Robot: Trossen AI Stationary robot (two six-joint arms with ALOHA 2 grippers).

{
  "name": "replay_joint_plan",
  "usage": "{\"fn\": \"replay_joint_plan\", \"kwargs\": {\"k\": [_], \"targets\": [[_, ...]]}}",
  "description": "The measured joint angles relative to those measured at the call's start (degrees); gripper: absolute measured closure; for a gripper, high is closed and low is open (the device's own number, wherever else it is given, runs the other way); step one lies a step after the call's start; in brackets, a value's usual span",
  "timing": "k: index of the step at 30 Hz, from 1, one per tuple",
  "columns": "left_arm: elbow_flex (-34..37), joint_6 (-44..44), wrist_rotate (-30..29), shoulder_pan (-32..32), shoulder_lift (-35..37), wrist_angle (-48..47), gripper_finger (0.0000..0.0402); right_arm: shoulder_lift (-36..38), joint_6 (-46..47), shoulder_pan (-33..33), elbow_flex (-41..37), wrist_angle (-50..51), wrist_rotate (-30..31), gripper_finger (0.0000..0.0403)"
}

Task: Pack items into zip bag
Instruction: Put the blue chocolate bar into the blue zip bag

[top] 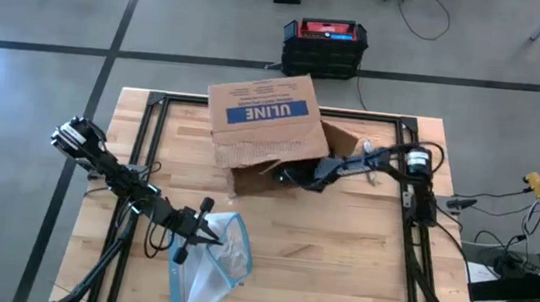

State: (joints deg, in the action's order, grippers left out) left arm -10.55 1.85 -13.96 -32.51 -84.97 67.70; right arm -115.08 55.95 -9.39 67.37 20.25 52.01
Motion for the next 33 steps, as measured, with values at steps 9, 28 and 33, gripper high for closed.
{"fn": "replay_joint_plan", "kwargs": {"k": [9, 28, 33], "targets": [[0.2, -0.9, -0.1, 0.0, 0.0, -1.1, 0.0401, -0.8, -15.1, -2.1, 0.1, -6.2, -16.7, 0.0403], [0.2, -2.8, -0.3, 0.0, 0.0, -1.5, 0.0401, 3.6, -23.1, 8.1, 0.1, -16.7, -21.8, 0.0402], [0.2, -2.4, -0.4, 0.0, 0.0, -1.5, 0.0401, 3.5, -21.7, 6.8, 1.5, -16.8, -22.6, 0.0368]]}}
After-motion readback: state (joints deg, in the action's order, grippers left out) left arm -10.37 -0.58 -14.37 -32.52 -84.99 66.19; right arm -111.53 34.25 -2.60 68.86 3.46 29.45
